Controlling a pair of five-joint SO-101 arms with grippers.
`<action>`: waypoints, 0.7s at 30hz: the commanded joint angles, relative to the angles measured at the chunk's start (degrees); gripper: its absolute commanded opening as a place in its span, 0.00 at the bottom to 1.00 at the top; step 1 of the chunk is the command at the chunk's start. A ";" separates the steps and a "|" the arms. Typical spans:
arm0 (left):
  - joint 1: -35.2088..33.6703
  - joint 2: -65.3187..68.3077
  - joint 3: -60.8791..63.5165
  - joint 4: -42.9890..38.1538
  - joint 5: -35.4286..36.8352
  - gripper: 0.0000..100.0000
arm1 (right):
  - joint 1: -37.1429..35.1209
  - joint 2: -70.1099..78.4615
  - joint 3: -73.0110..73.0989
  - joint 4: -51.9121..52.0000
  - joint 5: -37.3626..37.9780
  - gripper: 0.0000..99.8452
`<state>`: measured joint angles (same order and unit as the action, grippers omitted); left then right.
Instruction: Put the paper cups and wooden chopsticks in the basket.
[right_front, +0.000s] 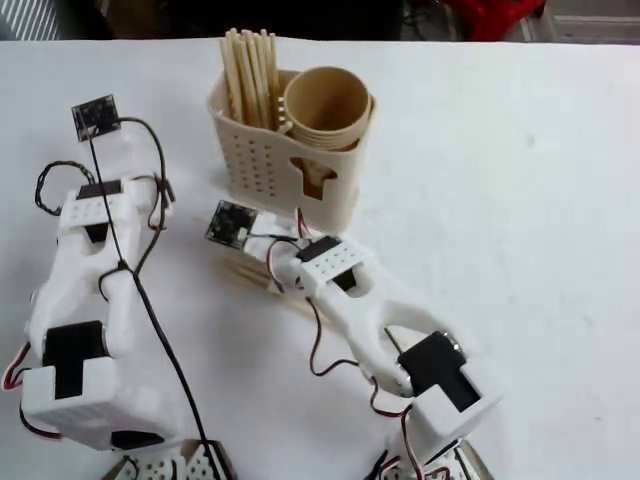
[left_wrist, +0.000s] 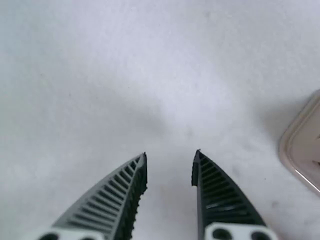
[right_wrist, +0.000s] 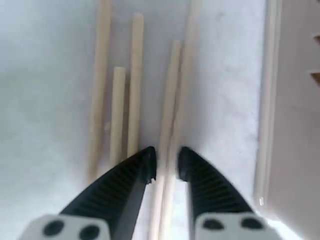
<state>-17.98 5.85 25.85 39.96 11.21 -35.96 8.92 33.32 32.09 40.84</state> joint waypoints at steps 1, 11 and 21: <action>0.57 -1.71 -0.79 -0.97 -0.79 0.17 | -0.13 -0.13 -1.49 3.21 0.00 0.03; 0.57 -1.71 -0.79 -0.97 -0.79 0.17 | 2.33 -14.46 -1.05 11.56 -6.42 0.02; 0.57 -1.63 -0.79 -0.97 -0.79 0.17 | -0.66 -22.81 0.26 15.96 -6.24 0.10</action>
<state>-17.98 5.85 25.85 39.96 11.21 -33.93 -12.26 32.97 47.65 32.40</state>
